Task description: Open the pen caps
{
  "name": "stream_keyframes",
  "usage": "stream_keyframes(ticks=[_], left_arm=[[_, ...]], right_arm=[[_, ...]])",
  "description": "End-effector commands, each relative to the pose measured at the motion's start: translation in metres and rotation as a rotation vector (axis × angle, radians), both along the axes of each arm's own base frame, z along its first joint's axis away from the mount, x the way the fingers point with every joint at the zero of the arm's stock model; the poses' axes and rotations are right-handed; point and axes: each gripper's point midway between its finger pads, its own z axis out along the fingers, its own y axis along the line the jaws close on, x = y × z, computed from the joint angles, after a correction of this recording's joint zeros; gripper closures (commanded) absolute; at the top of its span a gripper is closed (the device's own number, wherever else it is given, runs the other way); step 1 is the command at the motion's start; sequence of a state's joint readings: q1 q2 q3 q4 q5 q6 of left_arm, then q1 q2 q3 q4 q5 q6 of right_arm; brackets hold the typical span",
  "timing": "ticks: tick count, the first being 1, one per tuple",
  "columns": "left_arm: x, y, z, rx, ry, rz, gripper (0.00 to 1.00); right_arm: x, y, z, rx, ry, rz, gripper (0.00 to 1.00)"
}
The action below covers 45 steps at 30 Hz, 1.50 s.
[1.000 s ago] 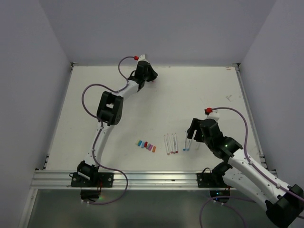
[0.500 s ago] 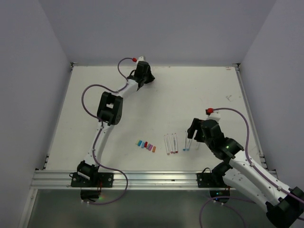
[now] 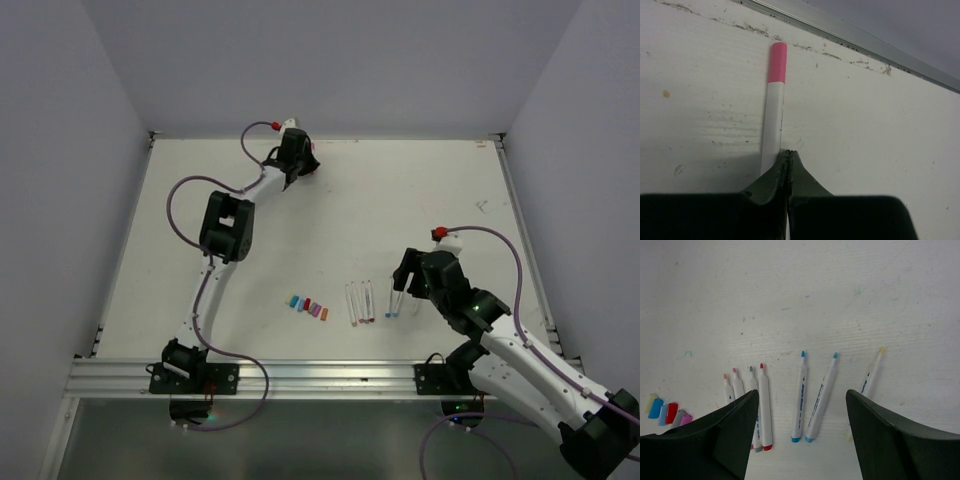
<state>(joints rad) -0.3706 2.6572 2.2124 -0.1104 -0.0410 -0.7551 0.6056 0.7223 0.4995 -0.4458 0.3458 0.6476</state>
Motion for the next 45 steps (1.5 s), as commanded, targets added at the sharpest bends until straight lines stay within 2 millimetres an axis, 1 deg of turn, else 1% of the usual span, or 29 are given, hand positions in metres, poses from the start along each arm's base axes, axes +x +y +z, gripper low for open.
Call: stream_keyframes(ticks=[1,2,3,10,16,17,19,20,21,23,24,25,27,28,29,30,31,32,33,34,35,36,37,38,40,41,43,44,45], left_arm=[[-0.010,0.028,-0.005,0.080,0.064,0.037,1.00],[-0.012,0.031,-0.008,0.083,0.068,0.041,1.00],[-0.011,0.032,-0.004,0.085,0.058,0.038,1.00],[-0.012,0.043,0.001,0.124,0.058,0.052,1.00],[-0.013,0.031,0.021,0.106,-0.015,-0.047,1.00],[-0.014,0.027,0.033,0.095,-0.040,-0.074,1.00],[-0.019,0.019,0.040,0.090,-0.076,-0.136,1.00],[-0.022,0.012,0.058,0.068,-0.110,-0.184,0.99],[-0.025,0.010,0.061,0.083,-0.129,-0.221,0.94],[-0.028,0.006,0.073,0.079,-0.183,-0.263,0.92],[-0.032,0.001,0.086,0.074,-0.210,-0.305,0.92],[-0.036,0.000,0.087,0.079,-0.216,-0.329,0.90],[-0.040,0.000,0.096,0.096,-0.233,-0.358,0.85],[-0.044,0.001,0.092,0.107,-0.218,-0.368,0.83],[-0.046,0.004,0.097,0.123,-0.227,-0.368,0.82],[-0.046,0.008,0.097,0.147,-0.227,-0.364,0.80],[-0.050,0.012,0.092,0.166,-0.214,-0.361,0.73],[-0.050,0.016,0.100,0.182,-0.234,-0.352,0.67],[-0.051,0.020,0.102,0.207,-0.249,-0.344,0.62],[-0.053,0.026,0.096,0.230,-0.245,-0.326,0.50],[-0.050,0.034,0.102,0.260,-0.259,-0.291,0.43],[-0.048,0.038,0.102,0.300,-0.271,-0.299,0.35],[-0.046,0.041,0.105,0.321,-0.274,-0.296,0.31],[-0.042,0.047,0.101,0.356,-0.271,-0.296,0.24],[-0.037,0.046,0.106,0.360,-0.294,-0.331,0.19],[-0.038,0.040,0.100,0.335,-0.300,-0.392,0.18],[-0.029,0.045,0.105,0.331,-0.334,-0.428,0.17],[-0.028,0.043,0.098,0.332,-0.339,-0.469,0.17],[-0.025,0.050,0.093,0.338,-0.331,-0.465,0.17]], right_arm=[[0.005,0.003,0.005,0.031,-0.028,-0.012,0.26],[0.005,0.003,0.005,0.032,-0.030,-0.011,0.26],[0.004,0.004,0.004,0.035,-0.027,-0.007,0.26],[0.003,0.003,0.001,0.034,-0.021,-0.009,0.26],[0.002,0.002,-0.004,0.035,-0.016,-0.009,0.26],[0.002,0.003,-0.005,0.035,-0.014,-0.009,0.26],[0.002,0.003,-0.007,0.036,-0.012,-0.009,0.26],[0.001,0.004,-0.007,0.040,-0.010,-0.006,0.26],[0.001,0.004,-0.008,0.041,-0.008,-0.008,0.26],[0.002,0.005,-0.008,0.044,-0.008,-0.005,0.26],[0.002,0.006,-0.008,0.046,-0.009,-0.006,0.26],[0.002,0.005,-0.009,0.045,-0.006,-0.007,0.26],[0.002,0.006,-0.009,0.046,-0.006,-0.004,0.26],[0.003,0.007,-0.009,0.047,-0.008,-0.004,0.26],[0.003,0.006,-0.009,0.047,-0.007,-0.006,0.26],[0.003,0.007,-0.009,0.047,-0.006,-0.005,0.26],[0.003,0.007,-0.011,0.048,-0.005,-0.004,0.26],[0.002,0.007,-0.011,0.047,-0.004,-0.002,0.26],[0.002,0.006,-0.013,0.046,0.001,-0.005,0.26],[0.002,0.007,-0.013,0.048,0.002,0.000,0.25],[0.001,0.007,-0.012,0.048,0.002,-0.001,0.26],[0.001,0.008,-0.012,0.049,0.001,0.002,0.26],[0.001,0.006,-0.012,0.048,0.002,-0.001,0.26],[0.001,0.006,-0.010,0.049,-0.004,0.001,0.26],[0.000,0.004,-0.009,0.044,-0.007,-0.006,0.26],[0.000,0.004,-0.009,0.042,-0.007,-0.004,0.26],[0.000,0.004,-0.008,0.042,-0.010,-0.002,0.26],[0.000,0.004,-0.008,0.041,-0.009,-0.003,0.26],[0.001,0.005,-0.007,0.044,-0.011,-0.001,0.26]])
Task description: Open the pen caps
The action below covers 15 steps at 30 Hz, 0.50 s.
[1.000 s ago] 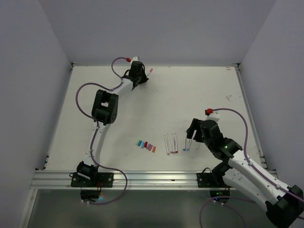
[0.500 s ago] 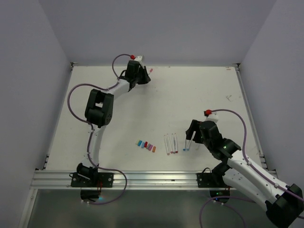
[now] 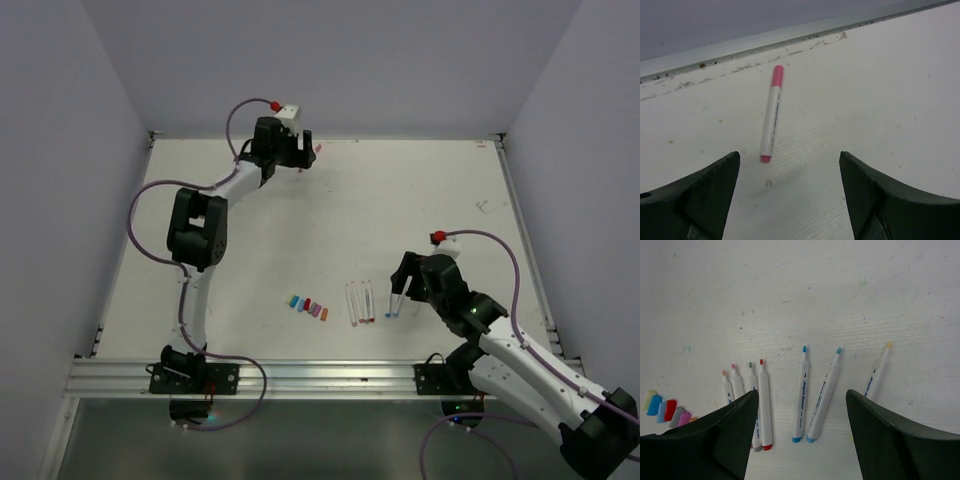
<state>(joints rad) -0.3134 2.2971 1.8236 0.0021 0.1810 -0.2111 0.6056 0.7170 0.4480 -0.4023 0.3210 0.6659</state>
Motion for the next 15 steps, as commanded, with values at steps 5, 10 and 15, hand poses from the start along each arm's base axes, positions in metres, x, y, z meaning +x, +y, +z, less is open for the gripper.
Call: stream_keyframes(ticks=[5,10,15], left_arm=[[0.031,0.017,-0.001,0.062,-0.098,-0.083,0.18],[0.029,0.011,-0.014,0.078,-0.062,-0.136,0.19],[0.033,0.015,-0.021,0.113,-0.038,-0.129,0.19]], right_arm=[[0.004,0.002,0.000,0.014,-0.011,-0.007,0.26],[0.005,0.003,-0.002,0.013,-0.009,-0.005,0.26],[0.006,0.003,-0.004,0.012,-0.010,-0.007,0.26]])
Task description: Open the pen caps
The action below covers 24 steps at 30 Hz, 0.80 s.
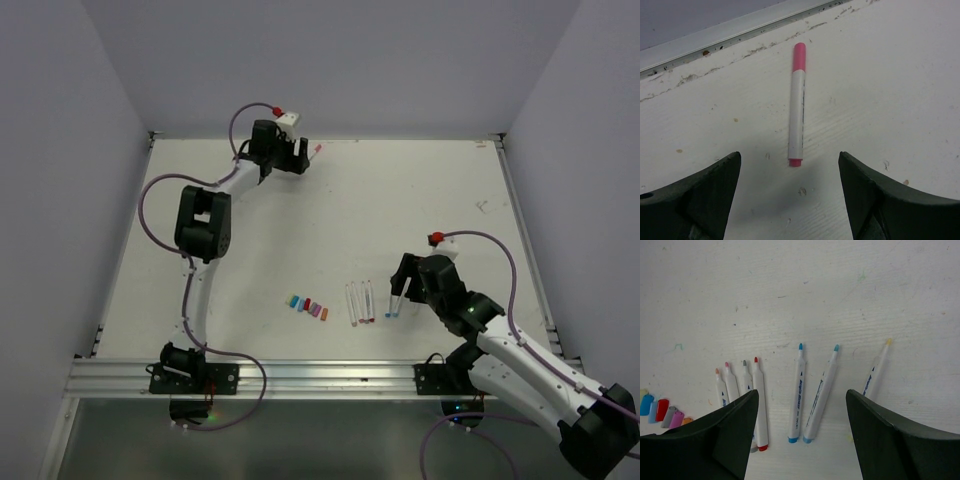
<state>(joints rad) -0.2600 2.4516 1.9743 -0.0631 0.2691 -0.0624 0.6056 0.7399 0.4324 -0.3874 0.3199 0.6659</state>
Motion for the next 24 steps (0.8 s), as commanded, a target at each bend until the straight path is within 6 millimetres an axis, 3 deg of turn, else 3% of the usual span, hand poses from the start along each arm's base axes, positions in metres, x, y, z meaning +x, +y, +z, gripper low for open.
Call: stream_keyframes(ticks=[1,8,15,24], left_arm=[[0.010,-0.002,0.016,0.032,-0.031,-0.023,0.19],[0.013,0.008,0.001,0.138,-0.006,0.028,0.23],[0.005,-0.012,-0.009,0.224,-0.007,-0.014,0.24],[0.006,-0.016,-0.020,0.208,0.016,-0.025,0.24]], right_arm=[[0.007,0.003,0.006,0.025,-0.031,-0.008,0.26],[0.006,0.005,0.003,0.031,-0.030,-0.004,0.26],[0.006,0.006,0.001,0.039,-0.033,-0.001,0.26],[0.005,0.002,0.003,0.030,-0.045,-0.005,0.26]])
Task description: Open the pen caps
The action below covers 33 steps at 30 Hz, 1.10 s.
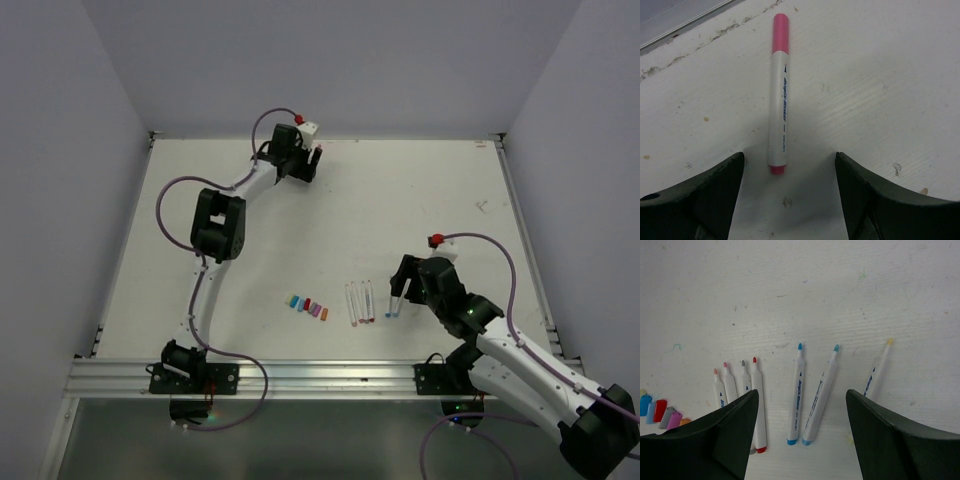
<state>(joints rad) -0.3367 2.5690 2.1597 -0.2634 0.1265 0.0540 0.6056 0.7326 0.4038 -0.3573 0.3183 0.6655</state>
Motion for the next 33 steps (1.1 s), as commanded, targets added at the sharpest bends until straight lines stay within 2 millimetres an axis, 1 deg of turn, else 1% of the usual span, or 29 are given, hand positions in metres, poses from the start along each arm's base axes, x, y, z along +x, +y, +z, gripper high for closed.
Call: stream_keyframes(ticks=[1,6,8,13,14,16,18,19,24,28,31,32,33], left_arm=[[0.011,0.005,0.010,0.012,-0.026,-0.001,0.24],[0.011,0.006,0.002,0.032,-0.020,0.008,0.25],[0.012,0.006,-0.002,0.045,-0.022,0.012,0.28],[0.017,0.003,0.002,0.037,-0.047,0.011,0.34],[0.018,0.001,0.004,0.029,-0.057,0.007,0.38],[0.019,-0.003,0.005,0.018,-0.066,-0.004,0.40],[0.022,-0.004,0.010,0.011,-0.078,-0.004,0.40],[0.022,-0.004,0.007,0.012,-0.076,-0.004,0.40],[0.025,-0.003,0.005,0.013,-0.082,0.001,0.40],[0.025,-0.006,0.000,0.009,-0.078,-0.004,0.41],[0.024,-0.004,-0.003,0.020,-0.071,-0.004,0.45],[0.023,-0.003,-0.006,0.028,-0.064,-0.002,0.49],[0.023,-0.002,-0.005,0.033,-0.063,-0.002,0.50]], right_arm=[[0.005,0.002,0.009,0.025,-0.039,-0.006,0.26],[0.005,0.002,0.009,0.021,-0.042,-0.003,0.25],[0.005,0.002,0.008,0.022,-0.040,-0.004,0.25],[0.006,0.003,0.009,0.026,-0.041,-0.002,0.25],[0.006,0.003,0.008,0.025,-0.038,0.000,0.25],[0.006,0.003,0.008,0.027,-0.038,-0.002,0.25],[0.006,0.004,0.007,0.030,-0.038,-0.002,0.25],[0.006,0.004,0.008,0.030,-0.038,-0.002,0.25],[0.006,0.004,0.008,0.031,-0.041,-0.003,0.25],[0.006,0.004,0.007,0.031,-0.040,0.000,0.25],[0.006,0.003,0.008,0.031,-0.043,-0.006,0.25],[0.006,0.003,0.008,0.029,-0.044,-0.007,0.25],[0.006,0.003,0.008,0.028,-0.045,-0.006,0.25]])
